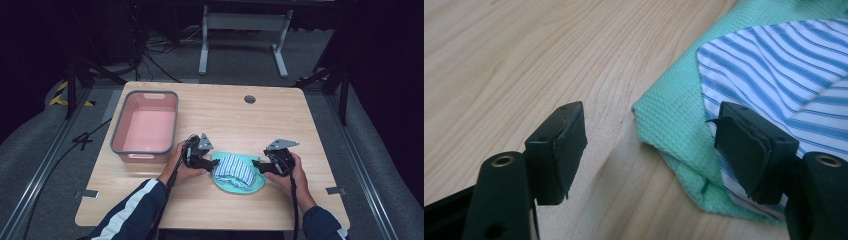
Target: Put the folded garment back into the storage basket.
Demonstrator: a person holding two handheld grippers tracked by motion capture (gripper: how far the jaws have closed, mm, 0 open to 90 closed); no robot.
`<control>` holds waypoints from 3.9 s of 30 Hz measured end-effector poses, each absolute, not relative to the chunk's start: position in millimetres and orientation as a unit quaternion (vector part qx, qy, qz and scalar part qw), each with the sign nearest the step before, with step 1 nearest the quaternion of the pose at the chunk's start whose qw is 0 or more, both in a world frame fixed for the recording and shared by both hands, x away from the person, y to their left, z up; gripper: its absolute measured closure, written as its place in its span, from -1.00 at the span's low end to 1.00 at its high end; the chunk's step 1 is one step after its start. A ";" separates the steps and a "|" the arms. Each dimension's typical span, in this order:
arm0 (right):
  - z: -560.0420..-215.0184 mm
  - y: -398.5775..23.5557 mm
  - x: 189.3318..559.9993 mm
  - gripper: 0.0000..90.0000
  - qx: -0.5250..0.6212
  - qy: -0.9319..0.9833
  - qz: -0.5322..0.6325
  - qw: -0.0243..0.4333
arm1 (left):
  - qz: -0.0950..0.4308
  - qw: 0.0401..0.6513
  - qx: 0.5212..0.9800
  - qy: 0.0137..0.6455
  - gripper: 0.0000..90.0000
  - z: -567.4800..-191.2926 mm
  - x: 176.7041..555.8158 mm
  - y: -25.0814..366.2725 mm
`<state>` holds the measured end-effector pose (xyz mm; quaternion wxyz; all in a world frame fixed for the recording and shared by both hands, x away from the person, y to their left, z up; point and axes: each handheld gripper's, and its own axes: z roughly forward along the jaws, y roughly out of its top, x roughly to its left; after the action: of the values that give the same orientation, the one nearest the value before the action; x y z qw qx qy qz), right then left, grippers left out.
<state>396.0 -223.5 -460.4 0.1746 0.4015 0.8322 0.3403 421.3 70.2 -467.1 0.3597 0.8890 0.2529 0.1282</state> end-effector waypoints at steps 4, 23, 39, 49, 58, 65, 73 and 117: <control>-464.7 -222.6 402.6 -0.14 0.412 0.828 0.342 0.169 | 0.109 0.374 0.880 0.270 -0.37 -472.0 431.0 70.3; -473.9 -222.0 397.7 -0.03 0.406 0.837 0.339 0.139 | 0.072 0.362 0.895 0.249 -0.12 -477.4 428.0 66.4; -473.4 -217.3 393.8 0.23 0.385 0.844 0.346 0.136 | 0.031 0.369 0.901 0.225 0.68 -474.6 422.0 64.2; -460.0 -226.4 372.6 -0.05 0.386 0.850 0.325 0.148 | 0.052 0.357 0.899 0.248 -0.10 -468.8 417.6 68.8; -463.4 -219.4 355.9 -0.20 0.415 0.842 0.320 0.131 | 0.038 0.332 0.907 0.255 -0.31 -464.4 399.1 69.7; -470.0 -213.5 354.2 -0.20 0.424 0.841 0.307 0.139 | 0.041 0.323 0.911 0.254 -0.27 -468.8 388.2 73.1; -468.2 -208.8 347.4 0.41 0.398 0.851 0.320 0.124 | 0.061 0.325 0.911 0.248 -0.12 -469.8 380.6 68.5; -398.2 -206.5 366.8 0.83 0.367 0.828 0.395 0.153 | 0.097 0.340 0.909 0.218 0.83 -395.0 404.5 69.6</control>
<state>366.8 -206.5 -398.2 0.1533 0.3666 0.8284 0.3948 404.5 69.6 -395.0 0.3402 0.9095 0.2182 0.0972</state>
